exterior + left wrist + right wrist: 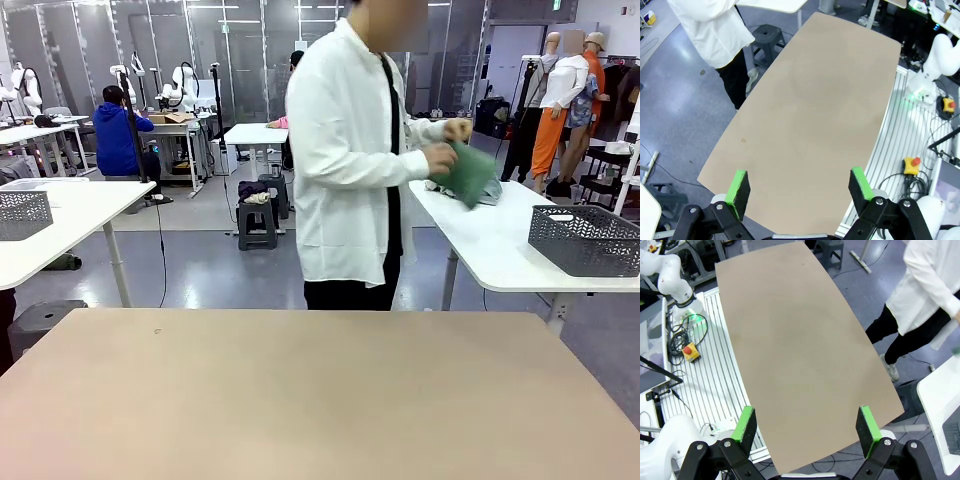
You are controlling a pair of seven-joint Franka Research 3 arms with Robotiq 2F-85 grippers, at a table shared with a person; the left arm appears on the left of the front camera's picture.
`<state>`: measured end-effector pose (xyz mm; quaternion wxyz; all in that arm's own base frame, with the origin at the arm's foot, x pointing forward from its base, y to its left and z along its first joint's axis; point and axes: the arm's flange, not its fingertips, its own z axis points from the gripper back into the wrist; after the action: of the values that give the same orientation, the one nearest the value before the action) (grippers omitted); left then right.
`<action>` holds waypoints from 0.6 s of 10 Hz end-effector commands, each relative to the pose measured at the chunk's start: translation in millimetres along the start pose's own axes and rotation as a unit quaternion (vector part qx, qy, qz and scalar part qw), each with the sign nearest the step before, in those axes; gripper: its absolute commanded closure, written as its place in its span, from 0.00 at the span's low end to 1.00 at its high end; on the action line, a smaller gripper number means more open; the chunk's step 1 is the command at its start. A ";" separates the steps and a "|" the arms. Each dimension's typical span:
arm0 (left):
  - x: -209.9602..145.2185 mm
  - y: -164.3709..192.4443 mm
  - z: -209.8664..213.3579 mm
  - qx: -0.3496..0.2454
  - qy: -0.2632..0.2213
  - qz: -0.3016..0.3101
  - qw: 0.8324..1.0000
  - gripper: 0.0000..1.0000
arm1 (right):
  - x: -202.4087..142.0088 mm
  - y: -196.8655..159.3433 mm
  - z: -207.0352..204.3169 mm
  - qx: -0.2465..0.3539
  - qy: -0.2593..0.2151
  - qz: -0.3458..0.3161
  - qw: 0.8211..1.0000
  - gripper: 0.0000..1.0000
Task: Fold the towels and place them in the basket.
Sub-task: When a person lays out a Towel with hook on the table, fold it in half twice.
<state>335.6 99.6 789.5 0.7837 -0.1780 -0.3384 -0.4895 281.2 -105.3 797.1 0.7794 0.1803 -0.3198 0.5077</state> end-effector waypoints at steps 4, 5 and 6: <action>0.2 0.3 0.0 0.001 0.000 -0.001 1.000 0.00 | 0.9 0.9 -0.4 0.000 -0.002 0.003 1.000 0.00; 0.2 0.3 0.0 0.001 0.000 -0.001 1.000 0.00 | 0.9 0.9 -0.4 0.000 -0.002 0.003 1.000 0.00; 0.2 0.3 0.0 0.001 0.000 -0.001 1.000 0.00 | 0.9 0.9 -0.4 0.000 -0.002 0.003 1.000 0.00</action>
<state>335.6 99.6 789.5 0.7837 -0.1780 -0.3384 -0.4895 281.2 -105.3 797.1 0.7794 0.1803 -0.3199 0.5076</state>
